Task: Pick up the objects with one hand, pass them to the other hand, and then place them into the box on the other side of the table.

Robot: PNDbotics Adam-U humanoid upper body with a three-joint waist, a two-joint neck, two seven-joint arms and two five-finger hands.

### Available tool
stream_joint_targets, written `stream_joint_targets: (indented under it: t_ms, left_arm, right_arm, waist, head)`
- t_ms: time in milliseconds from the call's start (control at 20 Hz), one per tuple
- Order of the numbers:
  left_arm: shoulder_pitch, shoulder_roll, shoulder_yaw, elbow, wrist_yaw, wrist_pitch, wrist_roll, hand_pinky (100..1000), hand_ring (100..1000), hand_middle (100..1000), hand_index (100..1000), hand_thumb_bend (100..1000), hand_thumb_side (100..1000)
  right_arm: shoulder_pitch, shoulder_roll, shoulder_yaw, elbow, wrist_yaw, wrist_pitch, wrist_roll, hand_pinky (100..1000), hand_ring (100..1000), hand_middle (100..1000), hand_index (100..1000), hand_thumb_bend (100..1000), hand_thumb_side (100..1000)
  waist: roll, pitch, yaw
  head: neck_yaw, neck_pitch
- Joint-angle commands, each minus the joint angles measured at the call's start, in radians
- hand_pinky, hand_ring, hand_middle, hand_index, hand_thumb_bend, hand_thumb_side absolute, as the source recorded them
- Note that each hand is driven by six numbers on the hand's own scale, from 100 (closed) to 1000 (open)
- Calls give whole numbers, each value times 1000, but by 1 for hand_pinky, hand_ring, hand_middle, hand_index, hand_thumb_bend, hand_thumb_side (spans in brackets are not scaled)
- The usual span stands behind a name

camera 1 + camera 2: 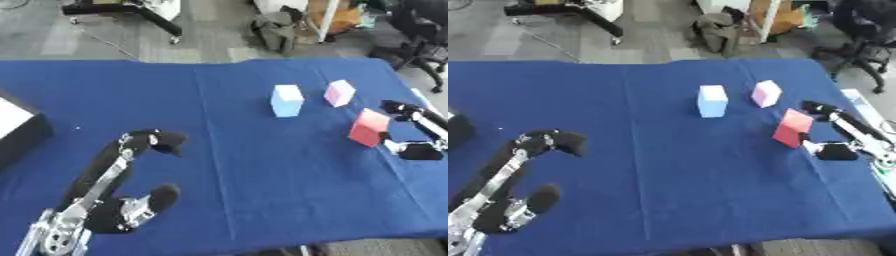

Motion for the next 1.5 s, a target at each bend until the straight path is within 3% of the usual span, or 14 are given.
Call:
stream_joint_targets:
  t_ms: [50,750,1150,1500]
  left_arm:
    - [-17,10,-4,-22,7,-2,-5,713,679,582,809,580,959]
    - [-31,14,-14,-26,11,-5,-17,713,683,583,810,574,962]
    - [-43,16,-16,-31,14,-5,-23,713,682,583,810,572,956]
    - [-48,18,-16,-35,16,-4,-27,713,683,582,810,570,957]
  right_arm:
    - [-14,-42,-5,14,0,6,3,888,934,904,1000,100,227]
    - [-41,-37,-4,83,2,14,-7,887,926,889,1000,100,336]
    - [-43,-37,-11,136,2,21,-21,886,922,879,1000,100,482]
    - [-40,-39,-18,171,-2,15,-34,885,920,872,1000,100,489]
  waist:
    - [-3,-3,3]
    - [-13,6,29]
    - [-18,10,49]
    - [-20,11,59]
  head:
    - [-7,-3]
    - [-28,-3]
    - [-32,-3]
    - [-34,-3]
